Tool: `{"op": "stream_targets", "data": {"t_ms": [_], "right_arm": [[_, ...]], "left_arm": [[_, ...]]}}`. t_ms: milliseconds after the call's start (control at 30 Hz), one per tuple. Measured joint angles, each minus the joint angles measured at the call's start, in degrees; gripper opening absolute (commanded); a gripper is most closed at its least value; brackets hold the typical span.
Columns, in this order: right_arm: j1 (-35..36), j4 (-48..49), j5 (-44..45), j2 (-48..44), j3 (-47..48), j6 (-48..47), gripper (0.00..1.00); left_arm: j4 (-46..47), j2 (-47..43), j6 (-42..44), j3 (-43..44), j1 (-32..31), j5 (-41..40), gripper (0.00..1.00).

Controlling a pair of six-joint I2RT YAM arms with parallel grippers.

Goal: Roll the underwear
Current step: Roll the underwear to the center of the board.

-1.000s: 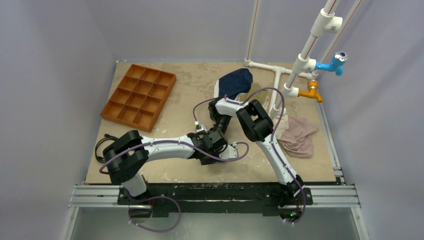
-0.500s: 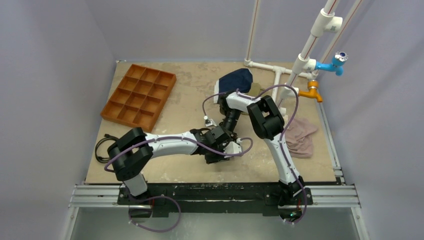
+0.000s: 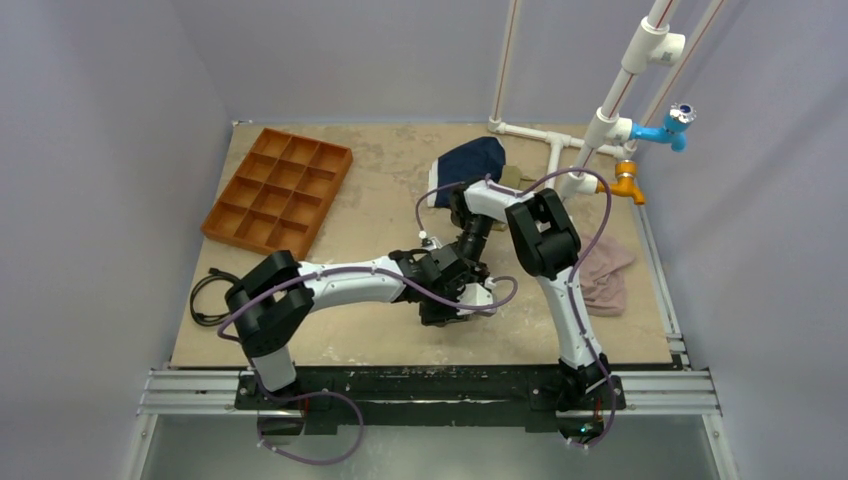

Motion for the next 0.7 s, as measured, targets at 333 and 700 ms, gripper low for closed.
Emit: {"op": "stream_targets", "data": {"t_ms": [333,700], "right_arm": [[0.00,0.37,5.33,-1.77,-1.57,-0.55,0.99],[-0.02,8.59,5.49,-8.72,-10.19,0.57,0.97]], "left_arm": [[-2.25,3.04,2.71,3.56,-0.61,1.16,0.00],[-5.11,4.96,1.46,6.34,-1.05,4.42,0.00]]}}
